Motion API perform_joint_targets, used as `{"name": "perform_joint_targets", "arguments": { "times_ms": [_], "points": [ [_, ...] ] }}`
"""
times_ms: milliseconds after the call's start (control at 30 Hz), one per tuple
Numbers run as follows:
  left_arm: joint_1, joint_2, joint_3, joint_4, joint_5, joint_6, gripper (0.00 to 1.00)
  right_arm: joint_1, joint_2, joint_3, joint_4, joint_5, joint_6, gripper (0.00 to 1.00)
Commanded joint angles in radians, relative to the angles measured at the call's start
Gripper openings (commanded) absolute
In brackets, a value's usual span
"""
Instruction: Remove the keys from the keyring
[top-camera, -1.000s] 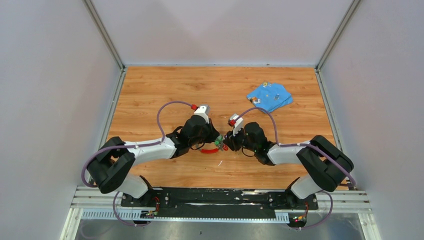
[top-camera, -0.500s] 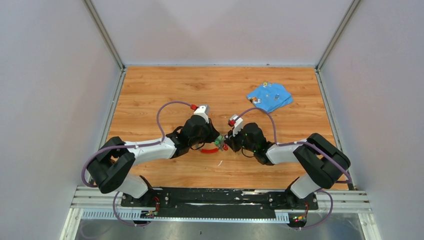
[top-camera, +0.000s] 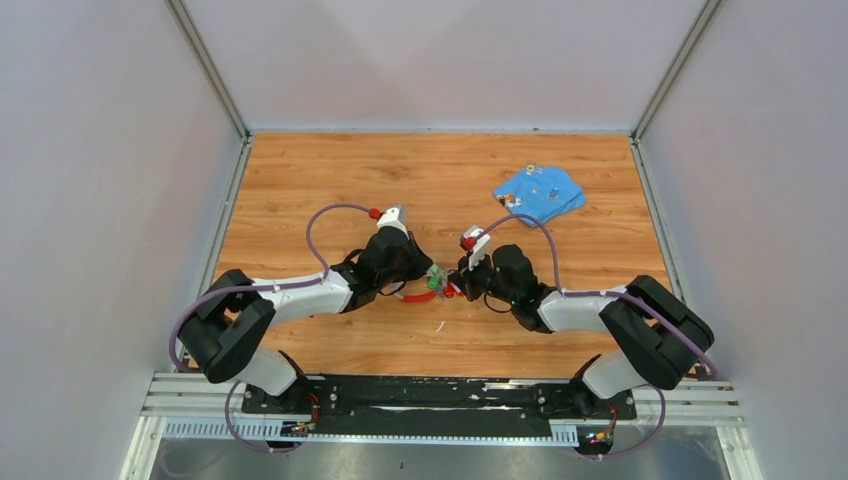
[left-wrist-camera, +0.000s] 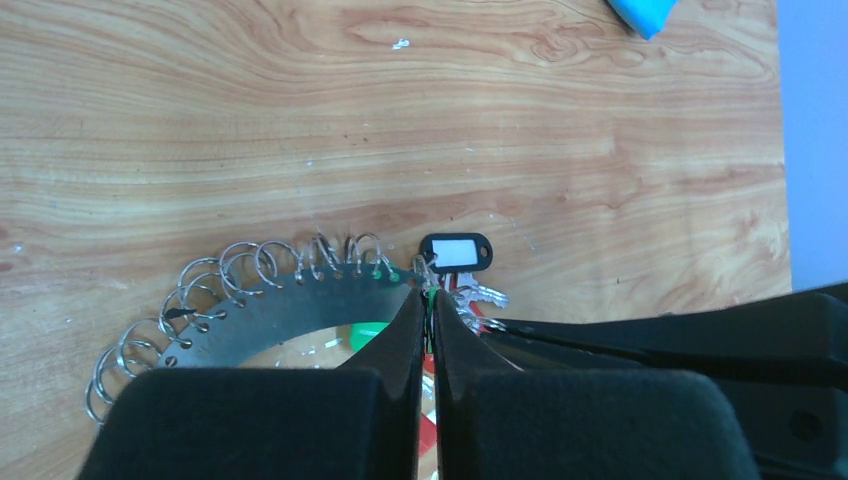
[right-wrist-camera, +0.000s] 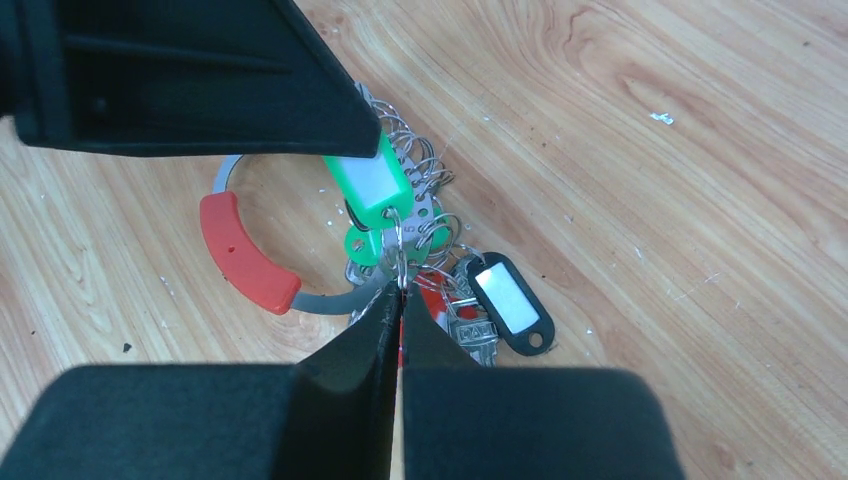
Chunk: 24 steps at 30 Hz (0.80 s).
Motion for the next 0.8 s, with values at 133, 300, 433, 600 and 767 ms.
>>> {"name": "perform_joint_targets", "arguments": {
  "times_ms": [133, 300, 433, 600, 767],
  "points": [
    [0.021, 0.053, 0.014, -0.023, -0.025, -0.064, 0.00, 0.016, -0.065, -0.035, 0.031, 0.023, -0.015, 0.01],
    [0.023, 0.039, 0.011, -0.025, -0.031, -0.061, 0.00, 0.019, -0.073, -0.029, 0.016, 0.030, -0.024, 0.01],
    [0.023, -0.010, 0.016, -0.027, -0.046, -0.003, 0.00, 0.018, -0.067, -0.027, -0.008, 0.043, -0.014, 0.01],
    [0.024, -0.081, 0.027, -0.046, -0.081, 0.076, 0.00, 0.019, -0.096, -0.023, -0.090, 0.114, 0.004, 0.01],
    [0.043, -0.138, 0.033, -0.121, -0.148, 0.142, 0.00, 0.008, -0.186, -0.008, -0.268, 0.292, 0.034, 0.01]
  ]
}}
